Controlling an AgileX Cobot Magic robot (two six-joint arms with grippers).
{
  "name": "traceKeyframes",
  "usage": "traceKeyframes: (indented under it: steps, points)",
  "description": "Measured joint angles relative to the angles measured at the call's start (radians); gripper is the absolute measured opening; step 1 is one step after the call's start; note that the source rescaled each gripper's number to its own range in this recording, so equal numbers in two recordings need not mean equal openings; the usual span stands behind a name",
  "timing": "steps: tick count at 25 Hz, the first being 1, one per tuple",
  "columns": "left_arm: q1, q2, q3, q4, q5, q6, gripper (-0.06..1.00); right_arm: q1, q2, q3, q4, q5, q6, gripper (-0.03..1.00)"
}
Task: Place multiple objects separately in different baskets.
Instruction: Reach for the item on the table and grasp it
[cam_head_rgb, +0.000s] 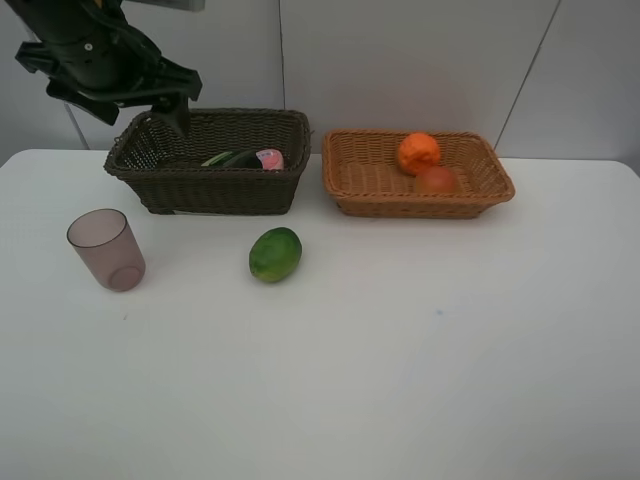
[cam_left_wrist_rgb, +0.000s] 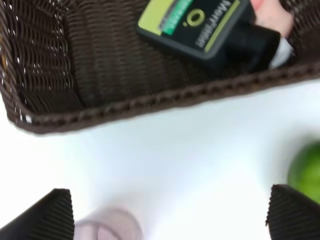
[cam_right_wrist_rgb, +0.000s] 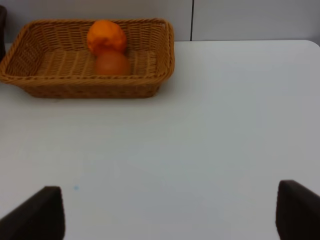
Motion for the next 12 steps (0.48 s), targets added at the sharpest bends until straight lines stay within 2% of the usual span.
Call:
traceKeyframes:
  steps: [8, 12]
  points:
    - [-0.021, -0.21, 0.17, -0.01, 0.019, 0.003, 1.0, 0.0, 0.0, 0.0, 0.0, 0.0, 0.0, 0.87]
    - [-0.021, -0.3, 0.215, -0.01, 0.062, 0.016, 1.0, 0.0, 0.0, 0.0, 0.0, 0.0, 0.0, 0.87]
